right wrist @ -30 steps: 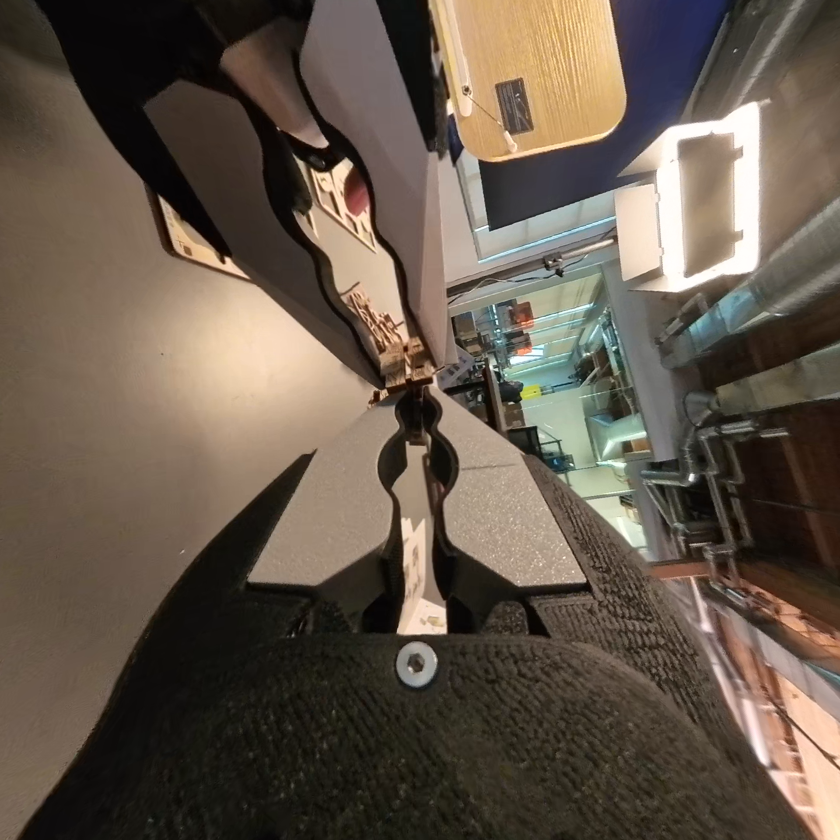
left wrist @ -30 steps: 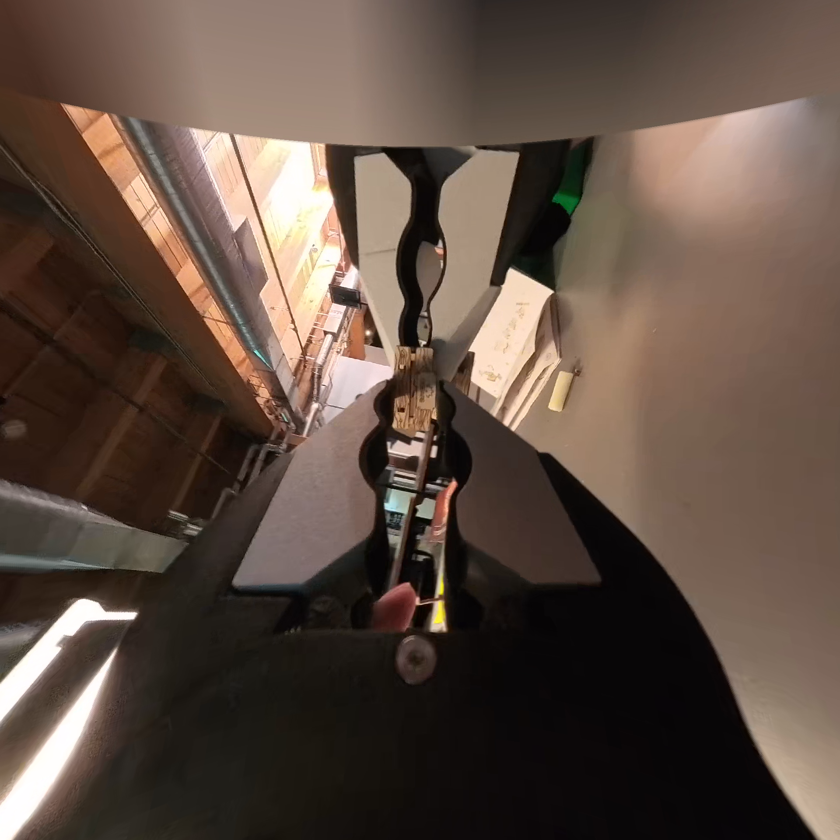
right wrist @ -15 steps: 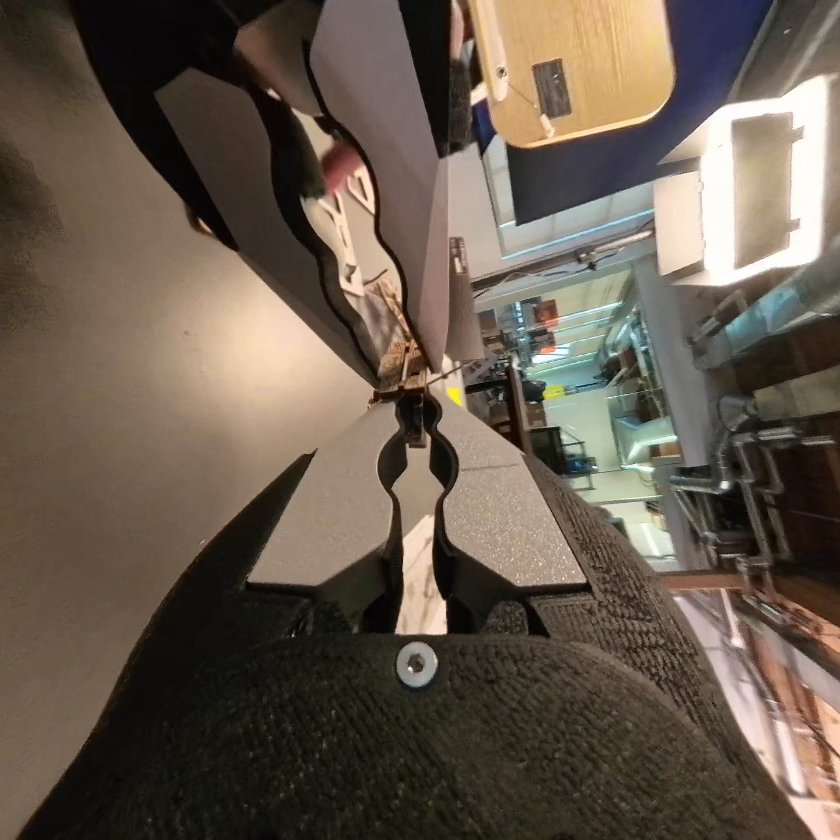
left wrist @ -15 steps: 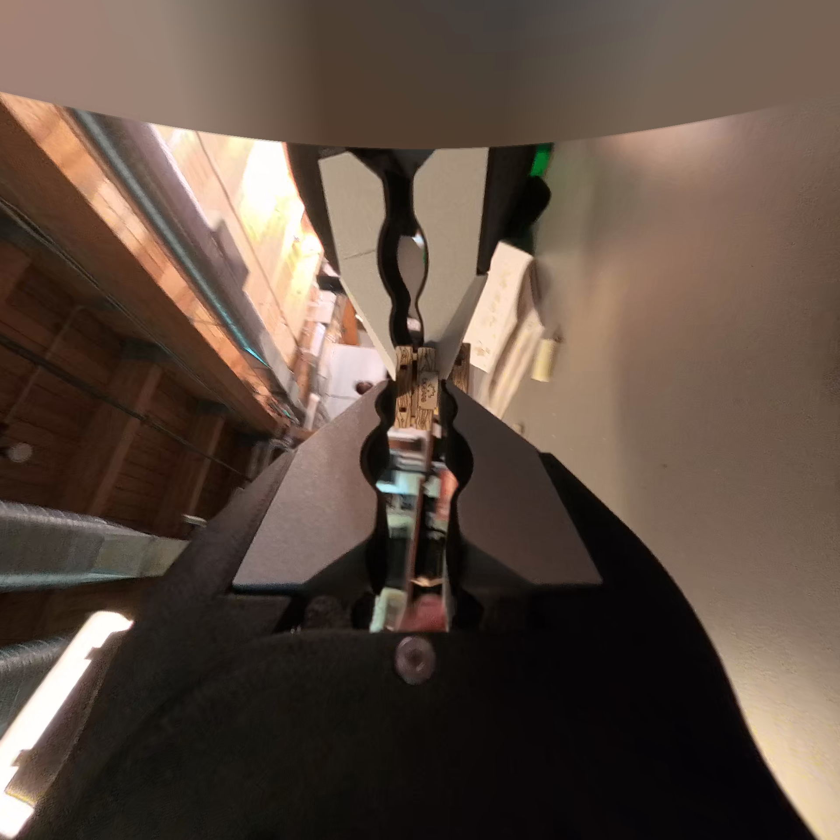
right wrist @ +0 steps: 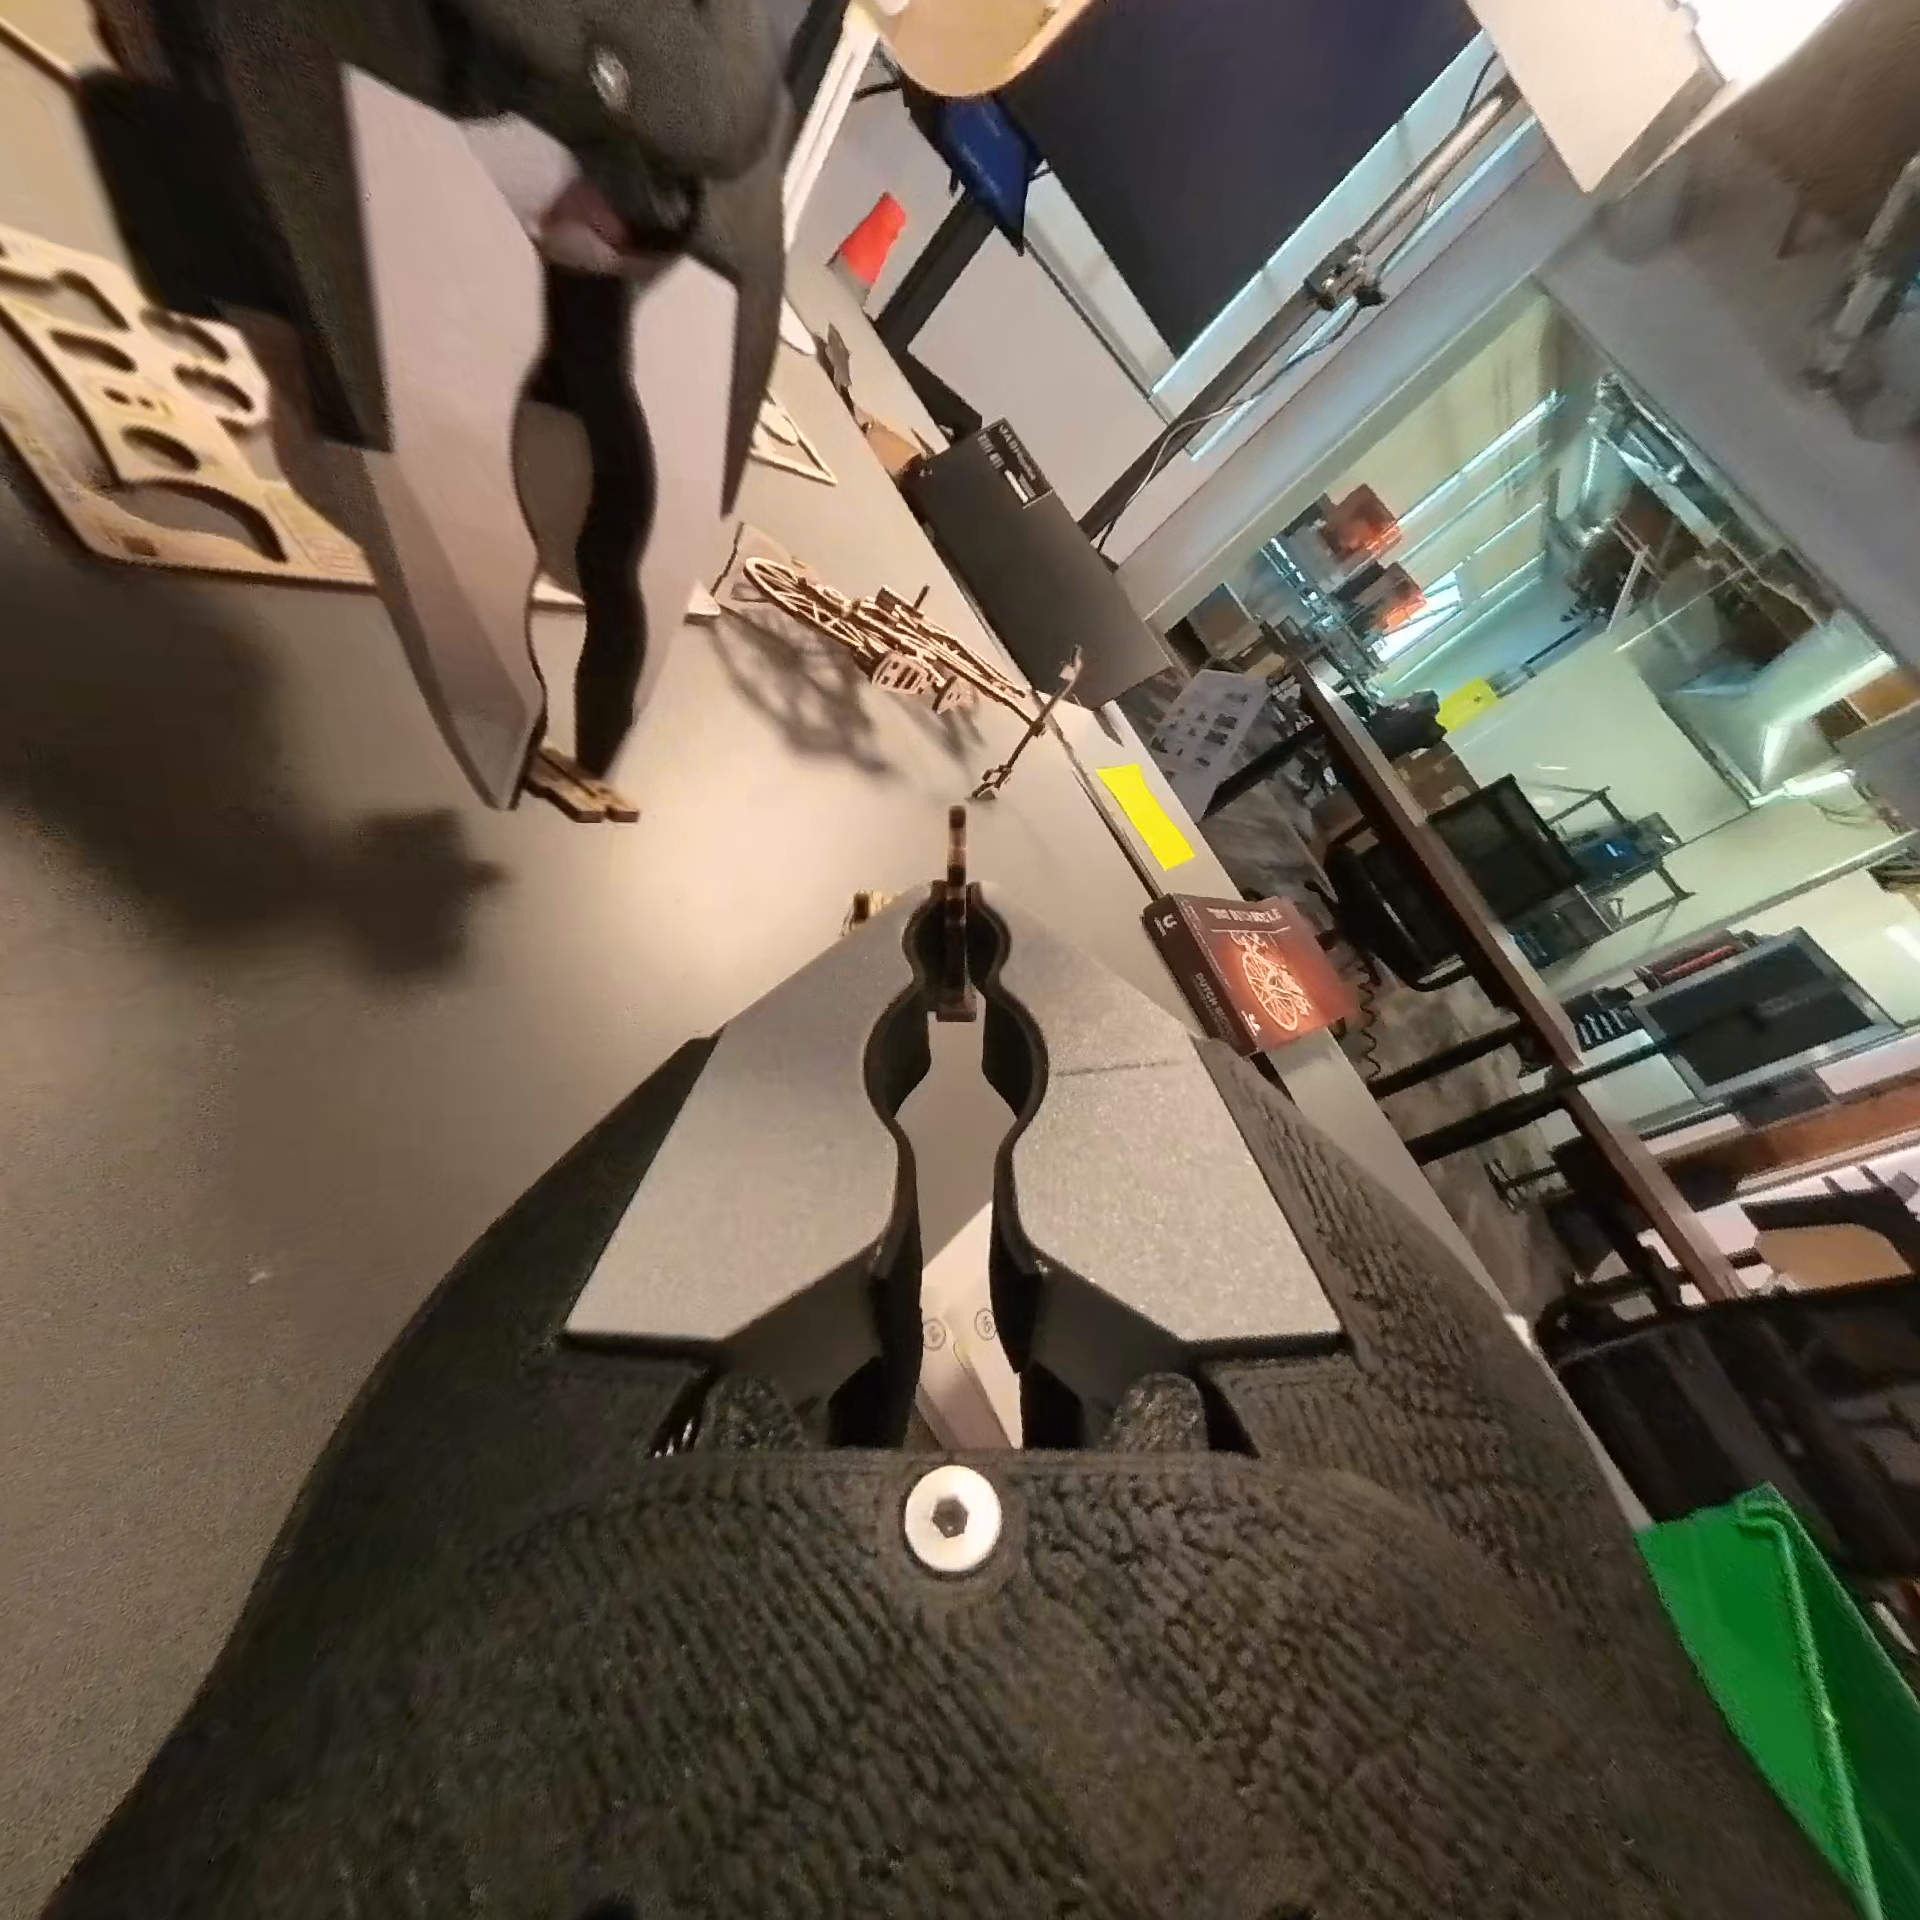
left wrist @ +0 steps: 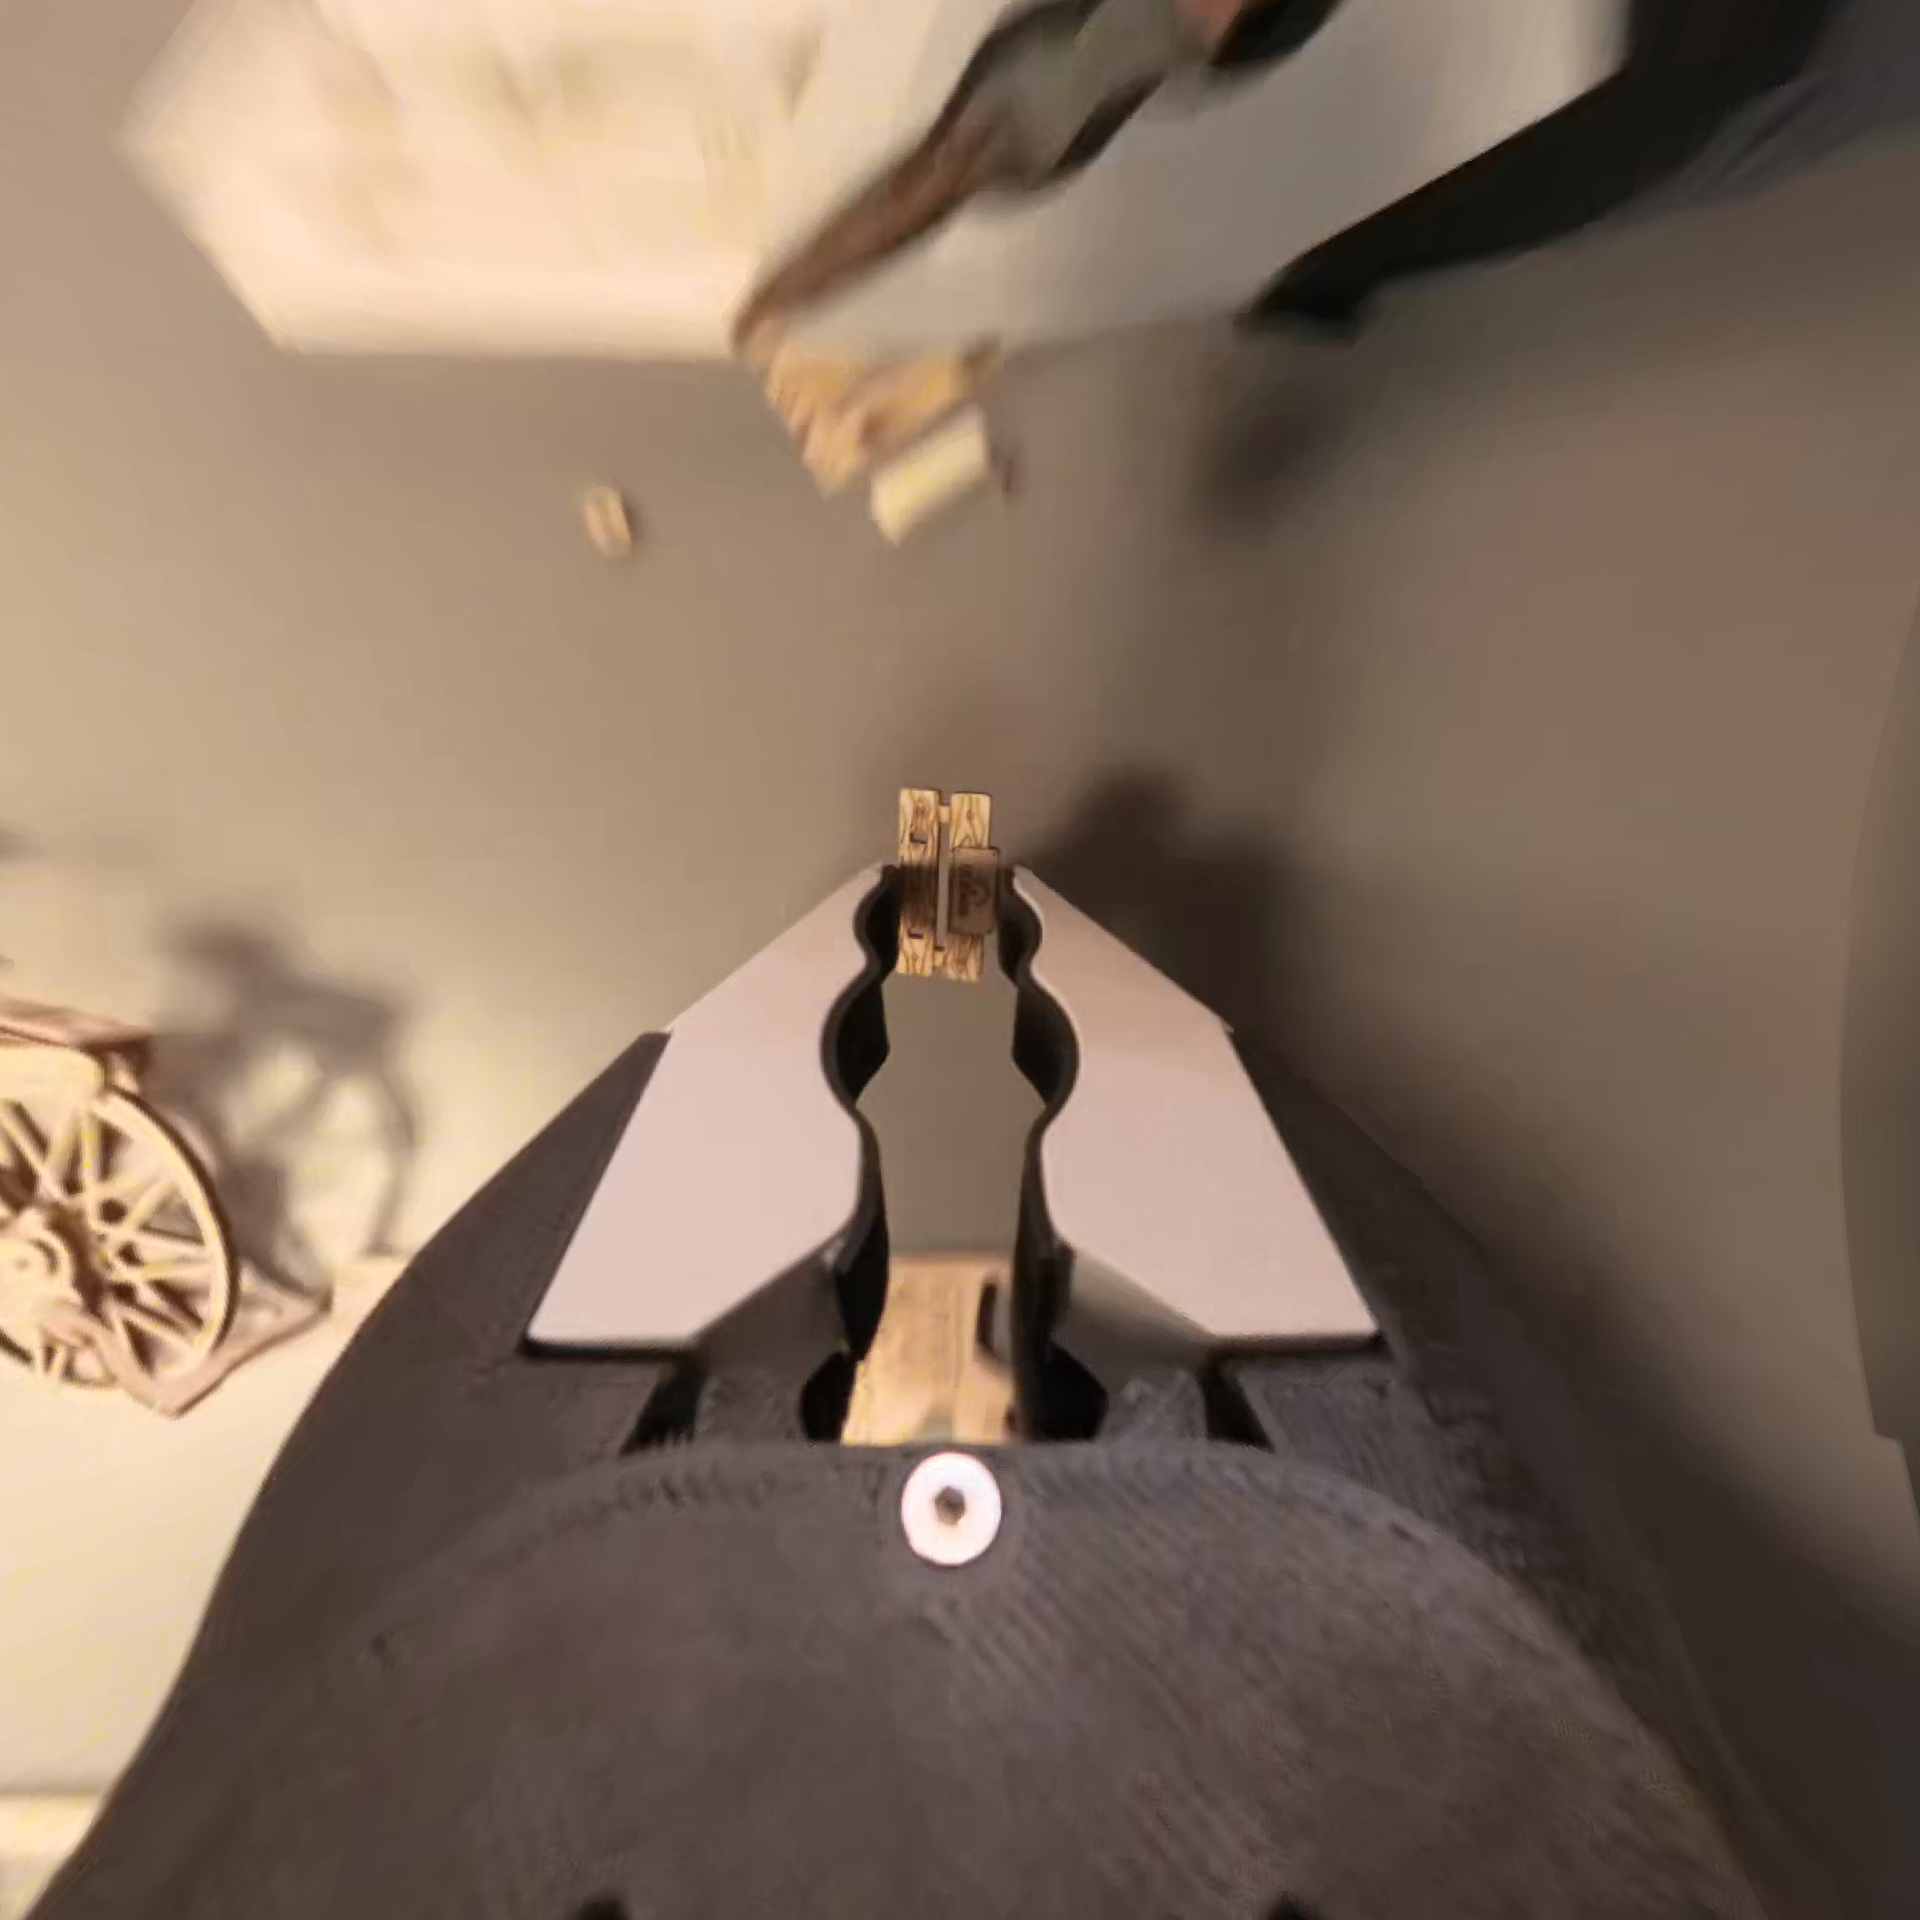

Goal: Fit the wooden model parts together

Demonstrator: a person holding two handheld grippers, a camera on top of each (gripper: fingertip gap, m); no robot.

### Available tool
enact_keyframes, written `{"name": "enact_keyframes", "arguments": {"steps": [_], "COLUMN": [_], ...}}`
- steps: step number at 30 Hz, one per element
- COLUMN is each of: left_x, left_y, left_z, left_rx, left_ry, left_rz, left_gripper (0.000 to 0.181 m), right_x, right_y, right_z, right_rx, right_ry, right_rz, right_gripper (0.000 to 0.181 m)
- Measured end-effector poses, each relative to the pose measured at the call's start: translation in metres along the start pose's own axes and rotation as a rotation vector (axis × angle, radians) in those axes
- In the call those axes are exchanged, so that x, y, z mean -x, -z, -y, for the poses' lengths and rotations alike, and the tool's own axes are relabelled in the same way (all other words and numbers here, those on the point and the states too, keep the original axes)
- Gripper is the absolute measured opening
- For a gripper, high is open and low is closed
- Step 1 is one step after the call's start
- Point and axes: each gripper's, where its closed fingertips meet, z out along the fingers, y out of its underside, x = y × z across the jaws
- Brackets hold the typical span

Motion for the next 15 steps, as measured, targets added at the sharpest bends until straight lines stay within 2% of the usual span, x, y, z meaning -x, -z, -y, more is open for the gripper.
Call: {"name": "enact_keyframes", "arguments": {"steps": [2, 3, 5, 7, 8, 10, 13, 15], "left_x": [0.011, 0.016, 0.016, 0.011, 0.014, 0.025, 0.024, 0.015], "left_y": [-0.001, -0.002, -0.004, 0.001, 0.005, 0.014, 0.024, 0.029], "left_z": [-0.01, -0.007, 0.009, 0.035, 0.044, 0.049, 0.044, 0.042], "left_rx": [0.148, 0.16, 0.087, -0.092, -0.166, -0.266, -0.364, -0.421], "left_ry": [0.002, -0.021, -0.008, 0.106, 0.178, 0.26, 0.3, 0.323], "left_rz": [-0.004, 0.006, -0.038, -0.126, -0.15, -0.109, -0.037, -0.029], "left_gripper": [0.017, 0.017, 0.017, 0.017, 0.017, 0.017, 0.017, 0.017], "right_x": [-0.001, -0.002, -0.004, -0.001, 0.004, 0.024, 0.046, 0.058], "right_y": [0.001, 0.001, 0.003, 0.003, 0.003, 0.003, 0.015, 0.027], "right_z": [0.001, 0.002, 0.003, 0.002, 0.0, -0.003, 0.001, -0.006], "right_rx": [-0.014, -0.022, -0.032, -0.023, -0.006, 0.037, 0.13, 0.268], "right_ry": [-0.009, -0.013, -0.023, -0.002, 0.021, 0.005, -0.149, -0.22], "right_rz": [-0.006, -0.009, -0.012, 0.019, 0.066, 0.24, 0.503, 0.673], "right_gripper": [0.0, 0.0, 0.0, 0.0, 0.001, 0.0, 0.0, 0.0]}}
